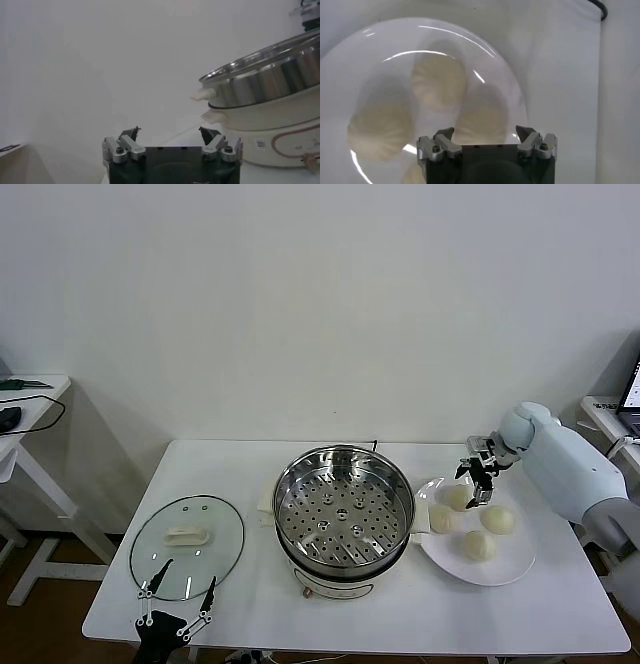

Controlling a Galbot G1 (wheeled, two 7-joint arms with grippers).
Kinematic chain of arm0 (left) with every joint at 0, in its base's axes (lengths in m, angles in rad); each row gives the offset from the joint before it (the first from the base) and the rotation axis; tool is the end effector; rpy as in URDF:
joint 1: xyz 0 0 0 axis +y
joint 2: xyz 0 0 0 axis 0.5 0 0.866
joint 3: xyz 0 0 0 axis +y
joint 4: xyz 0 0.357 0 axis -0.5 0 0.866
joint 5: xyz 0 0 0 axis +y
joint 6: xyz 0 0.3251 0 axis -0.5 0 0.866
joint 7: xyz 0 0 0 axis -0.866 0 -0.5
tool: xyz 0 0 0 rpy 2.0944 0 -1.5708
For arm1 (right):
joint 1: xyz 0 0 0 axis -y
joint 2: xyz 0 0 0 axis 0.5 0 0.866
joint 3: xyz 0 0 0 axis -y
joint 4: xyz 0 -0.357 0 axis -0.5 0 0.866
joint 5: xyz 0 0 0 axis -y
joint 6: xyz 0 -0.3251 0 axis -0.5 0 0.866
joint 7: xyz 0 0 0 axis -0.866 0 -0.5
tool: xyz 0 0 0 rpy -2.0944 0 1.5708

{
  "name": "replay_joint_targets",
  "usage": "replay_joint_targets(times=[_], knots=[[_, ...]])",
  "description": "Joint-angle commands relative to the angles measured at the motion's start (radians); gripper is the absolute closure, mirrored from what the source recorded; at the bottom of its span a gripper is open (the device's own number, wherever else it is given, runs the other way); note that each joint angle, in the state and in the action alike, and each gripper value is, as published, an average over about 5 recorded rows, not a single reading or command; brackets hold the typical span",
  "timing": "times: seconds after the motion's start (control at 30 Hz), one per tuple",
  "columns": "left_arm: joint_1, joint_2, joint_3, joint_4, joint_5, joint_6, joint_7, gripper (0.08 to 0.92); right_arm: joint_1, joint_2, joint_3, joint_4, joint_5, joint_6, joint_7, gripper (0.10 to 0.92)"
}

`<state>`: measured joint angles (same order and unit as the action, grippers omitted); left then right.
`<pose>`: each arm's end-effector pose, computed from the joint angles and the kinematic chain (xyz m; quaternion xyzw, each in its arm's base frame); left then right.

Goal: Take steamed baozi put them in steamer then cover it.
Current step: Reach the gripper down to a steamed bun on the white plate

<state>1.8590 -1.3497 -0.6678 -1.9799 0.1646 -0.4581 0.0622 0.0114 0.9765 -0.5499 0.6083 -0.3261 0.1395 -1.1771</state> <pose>0.0488 0.0918 -0.3606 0.0977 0.9742 0.2016 0.0269 0.5736 -0.2140 -0.2209 0.4993 -0.5484 0.5286 0.4130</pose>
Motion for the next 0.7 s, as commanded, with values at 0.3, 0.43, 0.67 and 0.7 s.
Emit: replay_joint_targets(times=[0.3,0.43,0.67,0.7], knots=[[0.004,-0.003,-0.001,-0.005,0.001,0.000,-0.004,0.177,-0.015,0.017,0.000,-0.017,-0.018,0.004,0.033,0.350],[0.007,-0.003,-0.002,-0.008,0.001,0.000,-0.005,0.177,-0.022,0.014,0.004,-0.009,-0.015,0.006,0.044,0.387],[0.006,-0.002,-0.003,-0.019,0.001,0.007,-0.008,0.177,0.013,-0.045,-0.032,0.109,0.033,0.035,0.029,0.390],[0.006,-0.002,-0.003,-0.020,0.001,0.007,-0.009,0.177,0.027,-0.062,-0.043,0.143,0.049,0.050,0.022,0.388]])
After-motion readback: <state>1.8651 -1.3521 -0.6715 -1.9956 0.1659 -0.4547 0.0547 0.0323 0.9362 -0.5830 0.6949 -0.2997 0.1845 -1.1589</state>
